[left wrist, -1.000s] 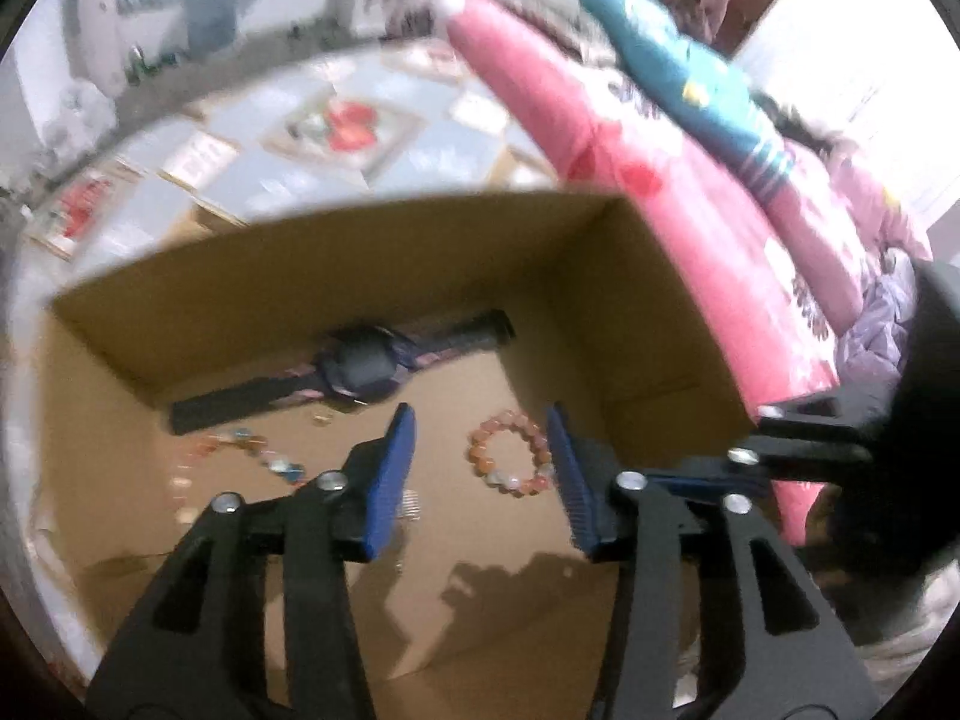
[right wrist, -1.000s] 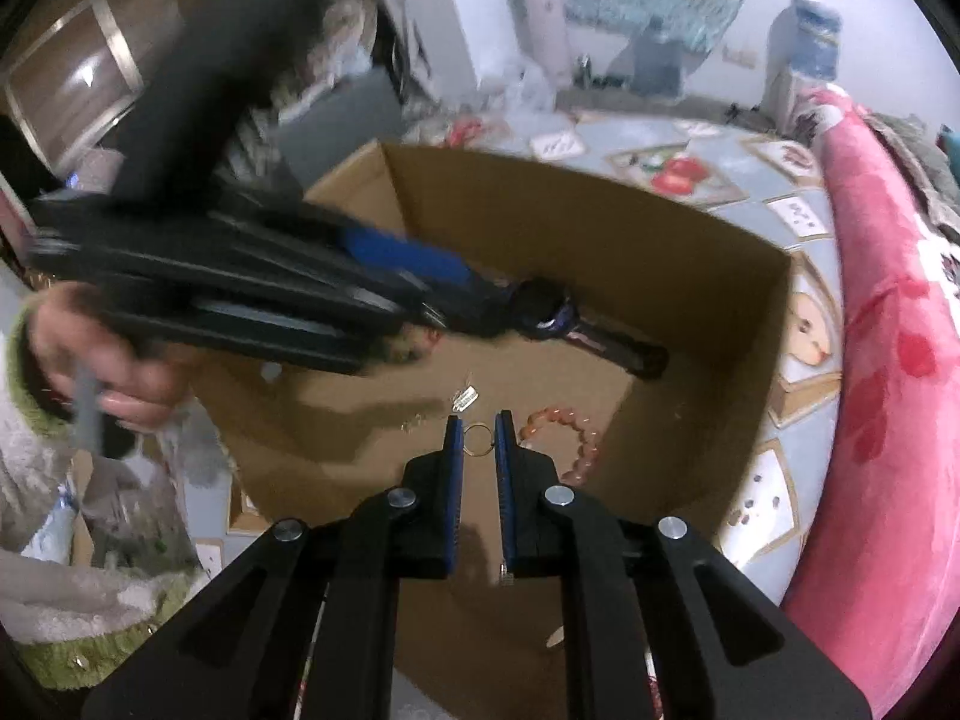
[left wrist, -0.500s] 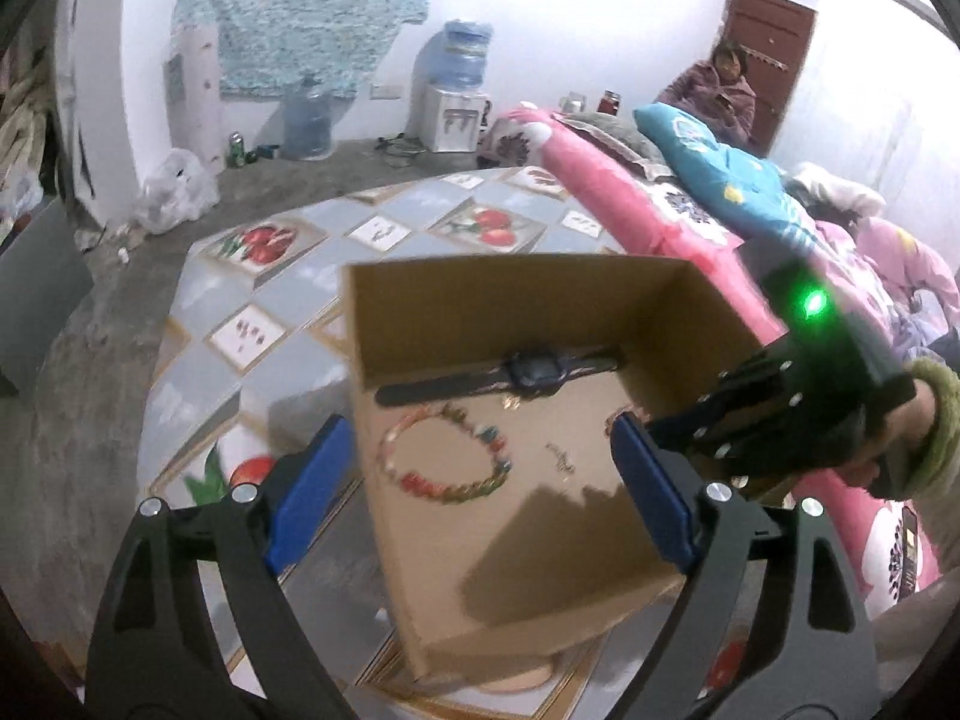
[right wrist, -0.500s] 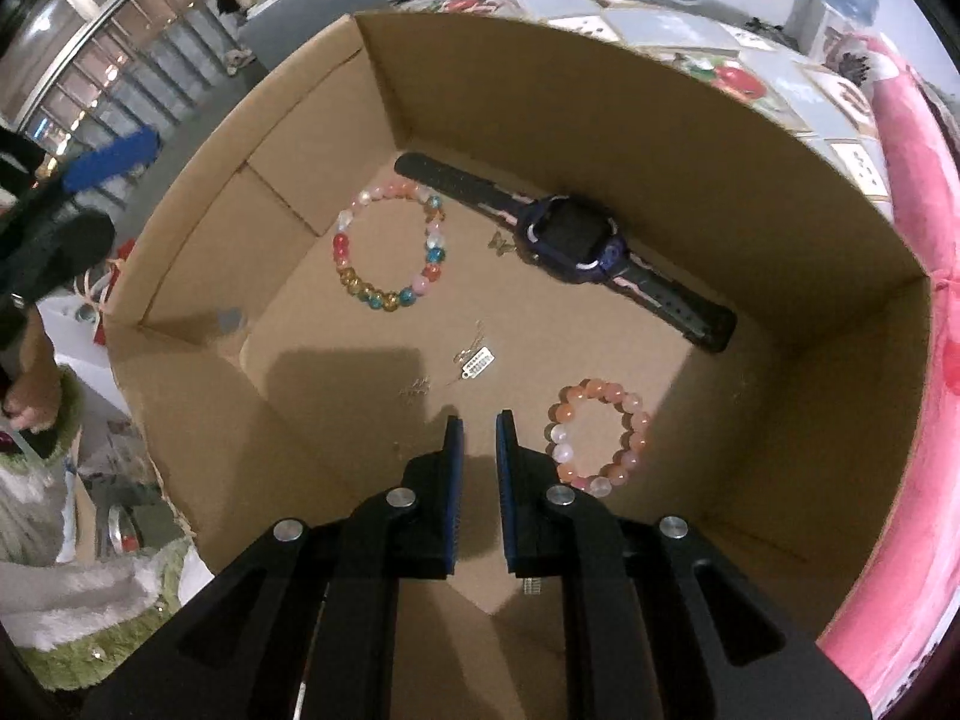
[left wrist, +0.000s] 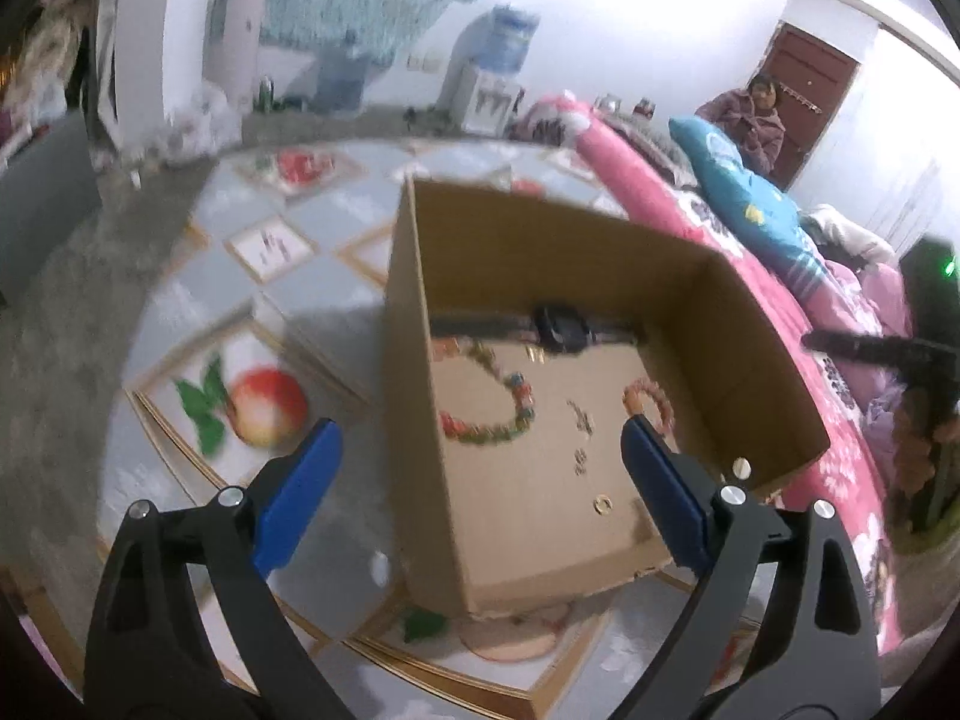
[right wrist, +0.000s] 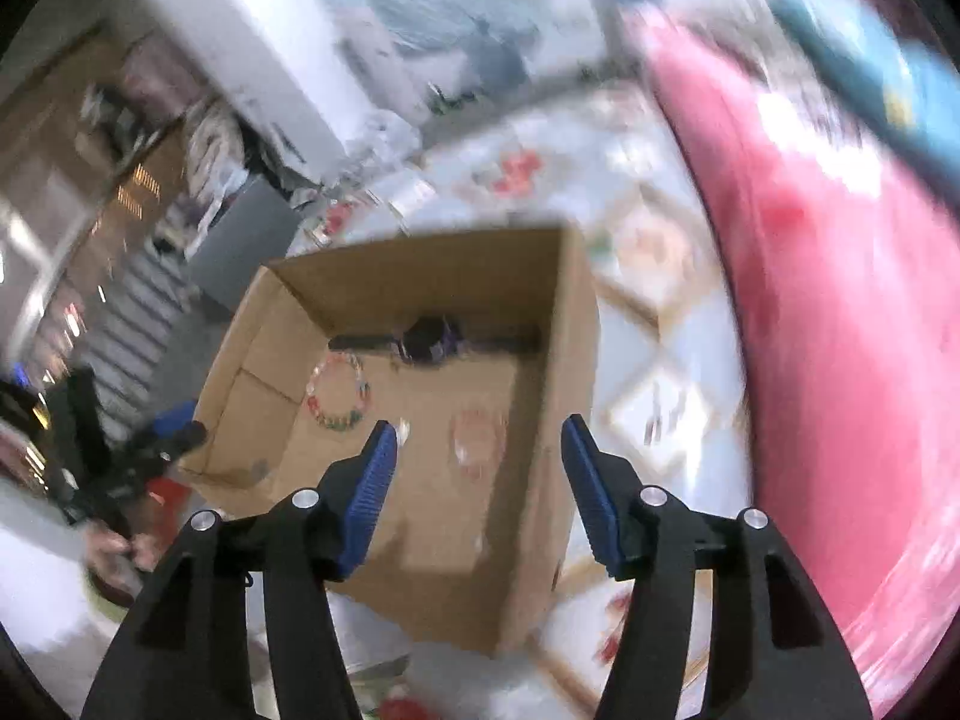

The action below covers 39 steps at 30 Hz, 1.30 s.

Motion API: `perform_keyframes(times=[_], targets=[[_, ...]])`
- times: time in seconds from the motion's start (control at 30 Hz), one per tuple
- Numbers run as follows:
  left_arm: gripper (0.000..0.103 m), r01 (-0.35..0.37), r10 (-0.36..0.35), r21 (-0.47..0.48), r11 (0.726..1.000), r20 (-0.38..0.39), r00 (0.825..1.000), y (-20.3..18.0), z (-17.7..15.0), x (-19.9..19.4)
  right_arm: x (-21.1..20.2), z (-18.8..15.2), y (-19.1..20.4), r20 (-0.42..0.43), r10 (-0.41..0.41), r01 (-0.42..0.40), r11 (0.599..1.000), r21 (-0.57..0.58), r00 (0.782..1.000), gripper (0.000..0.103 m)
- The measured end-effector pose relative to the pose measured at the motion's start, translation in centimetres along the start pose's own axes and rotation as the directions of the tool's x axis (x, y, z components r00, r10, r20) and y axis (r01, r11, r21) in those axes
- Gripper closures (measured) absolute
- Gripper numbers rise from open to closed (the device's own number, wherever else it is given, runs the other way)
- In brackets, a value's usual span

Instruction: Organize jewelry

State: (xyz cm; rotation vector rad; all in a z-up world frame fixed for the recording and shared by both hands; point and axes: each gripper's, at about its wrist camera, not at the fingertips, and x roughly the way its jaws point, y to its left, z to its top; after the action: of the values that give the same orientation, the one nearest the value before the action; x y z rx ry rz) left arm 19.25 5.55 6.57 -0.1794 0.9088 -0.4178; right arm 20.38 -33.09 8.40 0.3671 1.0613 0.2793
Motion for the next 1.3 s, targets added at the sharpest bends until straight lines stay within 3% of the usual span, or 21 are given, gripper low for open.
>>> perform_keyframes(times=[0.13, 0.23, 0.37, 0.6, 0.8, 0.97, 1.03, 1.1, 1.17, 1.23, 1.3], targets=[[0.010, 0.073, -0.079, -0.072, 0.995, -0.090, 0.993, -0.5, -0.6, 2.2, 3.8, -1.9, -1.9, -0.132, 0.102, -0.088, 0.990, 0.113, 0.986, 0.045], [0.010, 0.028, -0.038, -0.105, 0.994, -0.093, 0.995, -1.0, -0.6, 2.6, 4.2, -2.2, -0.7, -0.156, 0.028, -0.019, 0.998, 0.059, 0.987, 0.045], [0.010, 0.027, -0.052, -0.214, 0.976, -0.111, 0.992, -0.4, 0.1, 2.9, 3.8, -1.7, 0.1, -0.170, 0.009, -0.001, 0.999, 0.048, 0.985, 0.045], [0.010, 0.014, -0.033, -0.203, 0.979, -0.093, 0.995, -1.6, 0.0, 0.3, 1.4, -2.6, 0.7, -0.147, 0.018, -0.013, 0.999, 0.033, 0.989, 0.045], [0.010, 0.014, -0.030, -0.169, 0.985, -0.092, 0.995, -3.1, -3.6, -3.2, -2.1, -7.5, 1.0, -0.118, 0.079, -0.075, 0.997, 0.033, 0.990, 0.045], [0.010, 0.037, -0.067, -0.221, 0.975, -0.132, 0.989, -2.6, -8.6, -3.2, -2.2, -12.7, -0.6, -0.097, 0.117, -0.105, 0.988, 0.113, 0.988, 0.045], [0.010, 0.049, -0.072, -0.214, 0.976, -0.101, 0.992, -2.6, -9.9, -3.6, -2.6, -14.0, -1.5, -0.047, 0.158, -0.150, 0.977, 0.149, 0.986, 0.045], [0.010, 0.021, -0.026, -0.202, 0.979, -0.026, 0.999, -2.7, -10.7, -4.9, -3.5, -15.1, -2.1, 0.015, 0.171, -0.171, 0.967, 0.187, 0.985, 0.045], [0.010, -0.037, 0.053, -0.167, 0.985, 0.095, 0.994, -3.3, -11.5, -7.1, -4.7, -15.9, -2.1, 0.081, 0.118, -0.130, 0.977, 0.166, 0.990, 0.045], [0.009, -0.063, 0.088, -0.149, 0.987, 0.166, 0.982, -3.8, -12.4, -9.0, -6.1, -17.3, -1.5, 0.136, 0.059, -0.078, 0.987, 0.142, 0.989, 0.043], [0.009, -0.106, 0.132, -0.133, 0.985, 0.207, 0.969, -4.4, -13.5, -10.3, -7.1, -18.6, -0.8, 0.180, 0.003, -0.023, 0.994, 0.111, 0.984, 0.035]])
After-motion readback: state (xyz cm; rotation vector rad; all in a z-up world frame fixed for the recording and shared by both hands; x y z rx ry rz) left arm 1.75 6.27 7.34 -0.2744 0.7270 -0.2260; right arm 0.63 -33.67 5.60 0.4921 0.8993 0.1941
